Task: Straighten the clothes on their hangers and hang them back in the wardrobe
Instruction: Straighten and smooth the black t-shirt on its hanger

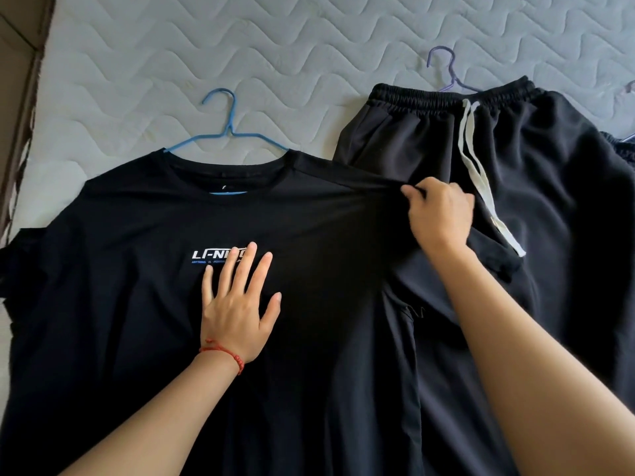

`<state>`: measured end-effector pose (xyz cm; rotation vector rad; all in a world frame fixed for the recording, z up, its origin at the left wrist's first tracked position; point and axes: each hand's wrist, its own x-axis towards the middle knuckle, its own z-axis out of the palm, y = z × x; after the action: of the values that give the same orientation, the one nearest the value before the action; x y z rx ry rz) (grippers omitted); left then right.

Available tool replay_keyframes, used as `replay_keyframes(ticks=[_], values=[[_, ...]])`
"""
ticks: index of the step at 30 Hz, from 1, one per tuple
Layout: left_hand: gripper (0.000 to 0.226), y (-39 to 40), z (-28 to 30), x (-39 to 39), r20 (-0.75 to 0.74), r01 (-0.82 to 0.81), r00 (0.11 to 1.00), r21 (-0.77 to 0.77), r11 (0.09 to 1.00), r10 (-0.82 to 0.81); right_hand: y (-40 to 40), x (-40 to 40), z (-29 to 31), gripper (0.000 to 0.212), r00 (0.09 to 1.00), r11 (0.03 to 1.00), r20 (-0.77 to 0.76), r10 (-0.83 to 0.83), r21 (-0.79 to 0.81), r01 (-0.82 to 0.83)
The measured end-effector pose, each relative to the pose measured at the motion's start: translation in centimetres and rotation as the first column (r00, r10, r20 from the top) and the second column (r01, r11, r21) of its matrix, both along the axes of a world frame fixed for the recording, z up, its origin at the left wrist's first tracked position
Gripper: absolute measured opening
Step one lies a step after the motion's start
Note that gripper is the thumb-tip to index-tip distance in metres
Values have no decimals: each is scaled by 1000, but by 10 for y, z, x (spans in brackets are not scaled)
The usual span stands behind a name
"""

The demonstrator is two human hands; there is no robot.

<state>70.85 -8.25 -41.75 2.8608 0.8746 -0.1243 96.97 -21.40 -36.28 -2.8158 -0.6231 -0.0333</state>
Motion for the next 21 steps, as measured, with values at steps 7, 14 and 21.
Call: replay_keyframes(ticks=[7,14,21], values=[[60,1,-2,-1,6,3,1000,-9,1000,-3,5,-57,-7,32,970,988,241,20,145,-56],[60,3,0,0,30,13,999,-6,1000,-13,-34,-131,-48,64,995,991,-79,61,-117,-70],[66,23,18,-16,50,60,997,-192,980,-51,67,-192,-11,52,923,918,60,380,97,-384]])
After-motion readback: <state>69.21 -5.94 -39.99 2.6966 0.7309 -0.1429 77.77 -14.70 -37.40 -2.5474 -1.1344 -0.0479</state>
